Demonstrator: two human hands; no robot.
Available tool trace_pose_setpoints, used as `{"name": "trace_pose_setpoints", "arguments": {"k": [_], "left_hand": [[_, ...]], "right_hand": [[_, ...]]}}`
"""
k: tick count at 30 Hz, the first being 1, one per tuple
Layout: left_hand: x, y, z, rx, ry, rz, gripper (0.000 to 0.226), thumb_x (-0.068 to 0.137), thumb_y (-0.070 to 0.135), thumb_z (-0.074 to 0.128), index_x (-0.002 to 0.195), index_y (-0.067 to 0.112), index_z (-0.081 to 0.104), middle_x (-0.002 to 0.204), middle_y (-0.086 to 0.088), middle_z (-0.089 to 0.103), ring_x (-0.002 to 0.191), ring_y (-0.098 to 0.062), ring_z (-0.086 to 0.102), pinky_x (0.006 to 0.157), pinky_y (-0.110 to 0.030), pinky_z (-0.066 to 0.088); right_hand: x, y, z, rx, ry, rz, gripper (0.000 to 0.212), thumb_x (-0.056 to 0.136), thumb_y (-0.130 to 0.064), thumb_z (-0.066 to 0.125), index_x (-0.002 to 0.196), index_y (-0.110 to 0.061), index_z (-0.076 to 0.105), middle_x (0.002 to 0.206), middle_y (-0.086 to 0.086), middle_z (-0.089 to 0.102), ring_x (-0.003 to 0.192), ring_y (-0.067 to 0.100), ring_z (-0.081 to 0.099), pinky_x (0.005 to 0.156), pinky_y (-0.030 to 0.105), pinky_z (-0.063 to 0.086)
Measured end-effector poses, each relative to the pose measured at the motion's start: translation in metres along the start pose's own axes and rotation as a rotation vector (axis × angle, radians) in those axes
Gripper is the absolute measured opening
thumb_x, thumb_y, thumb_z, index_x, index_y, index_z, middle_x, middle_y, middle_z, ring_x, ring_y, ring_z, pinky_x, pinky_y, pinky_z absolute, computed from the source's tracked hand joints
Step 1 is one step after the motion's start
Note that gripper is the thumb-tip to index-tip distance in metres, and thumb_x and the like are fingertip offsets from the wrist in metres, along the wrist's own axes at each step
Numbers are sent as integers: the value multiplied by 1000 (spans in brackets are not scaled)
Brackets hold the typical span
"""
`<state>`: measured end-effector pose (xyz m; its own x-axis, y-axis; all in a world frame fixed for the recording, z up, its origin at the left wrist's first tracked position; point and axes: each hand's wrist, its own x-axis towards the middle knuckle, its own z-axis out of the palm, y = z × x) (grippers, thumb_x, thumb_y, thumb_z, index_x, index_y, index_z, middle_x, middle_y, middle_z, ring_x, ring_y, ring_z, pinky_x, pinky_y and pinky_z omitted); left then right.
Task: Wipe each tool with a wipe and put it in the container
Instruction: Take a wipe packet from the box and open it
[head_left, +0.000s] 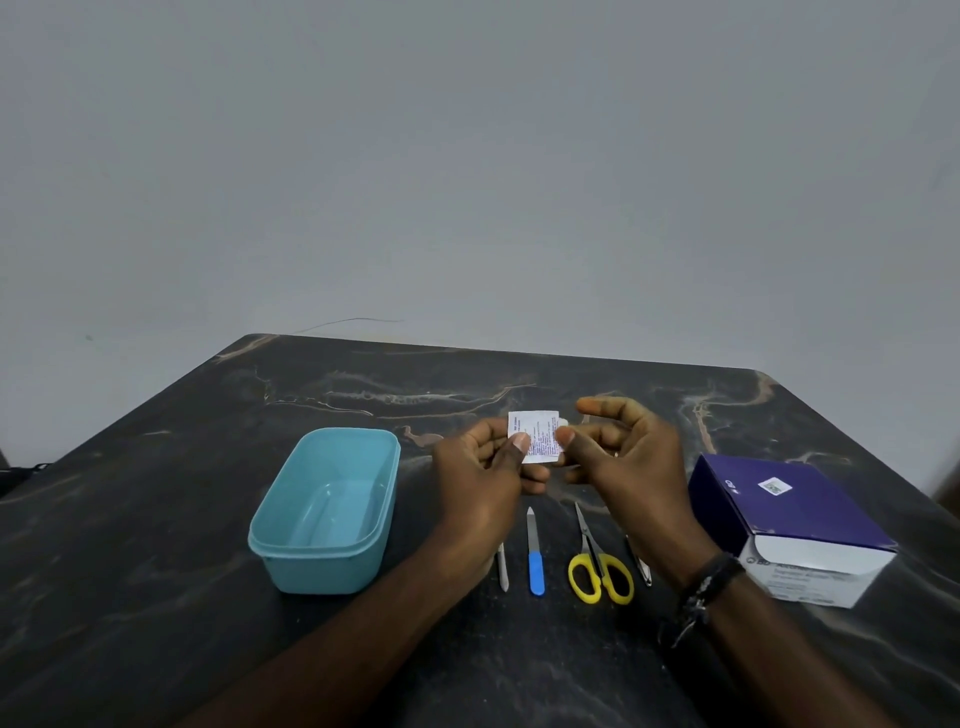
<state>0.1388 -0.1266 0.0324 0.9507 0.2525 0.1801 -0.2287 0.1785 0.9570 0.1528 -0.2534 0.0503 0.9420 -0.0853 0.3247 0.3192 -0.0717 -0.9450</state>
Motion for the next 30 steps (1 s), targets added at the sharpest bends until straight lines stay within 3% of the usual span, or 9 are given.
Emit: {"name": "trace_pose_setpoints", "arguments": {"k": [5,8,10,13,16,19,21,25,30], "left_hand": [[2,1,-1,-14,50,-15,10,94,5,57,99,10,64,83,-10,73,54,-12,66,54,-24,58],[4,2,-3,-26,80,-34,13,93,5,59,105,6,64,85,-10,74,56,-14,67,55,-27,59],[4,2,-2,-35,59,-39,13,93,5,59,105,6,65,84,-10,74,56,-15,66,56,-28,59],[1,1,1,-17,11,-26,13,92,5,61,104,8,66,81,-12,73,57,-16,65,56,-28,58],[0,1,1,23,-15,-21,16,92,6,61,107,5,66,82,-13,73,58,-14,66,55,-26,57],[0,1,0,172,26,36,24,90,15,65,114,12,64,90,-3,72,67,-11,68,56,-24,54],[0,1,-2,347,52,128,29,89,21,67,117,17,61,93,5,67,79,-9,65,61,-19,50],[-4,2,-4,637,3,292,35,89,8,63,123,14,56,102,1,57,92,-11,55,68,-10,38],[-6,8,-6,796,-55,329,46,85,-3,58,128,12,51,117,-5,53,101,-12,50,66,-8,34]], "right_hand": [[2,2,-2,-20,90,-49,15,87,4,62,88,-11,61,78,8,70,64,13,70,53,25,57],[1,3,-2,-153,103,-72,29,89,9,52,79,-15,66,78,6,70,62,6,67,56,23,56],[0,3,-2,-219,63,-71,29,89,3,54,79,-19,70,75,6,71,62,9,66,57,26,54],[-4,1,0,-239,-35,-50,17,90,-21,63,77,-17,73,66,16,67,59,18,58,54,34,47],[-5,1,2,-310,-46,-43,22,89,-22,66,69,-15,69,55,5,63,51,9,55,50,27,46],[1,0,0,-412,29,-63,25,91,-19,63,67,-12,67,57,3,62,51,10,55,51,23,47],[10,2,-5,-595,108,-70,30,92,-19,60,65,-6,66,58,8,63,53,19,58,52,32,49],[22,14,-13,-949,139,-4,37,86,-10,56,50,-9,45,50,6,46,48,22,44,47,30,36],[23,20,-11,-1182,105,81,18,82,-13,61,69,-8,50,80,16,61,77,35,59,56,33,39]]}}
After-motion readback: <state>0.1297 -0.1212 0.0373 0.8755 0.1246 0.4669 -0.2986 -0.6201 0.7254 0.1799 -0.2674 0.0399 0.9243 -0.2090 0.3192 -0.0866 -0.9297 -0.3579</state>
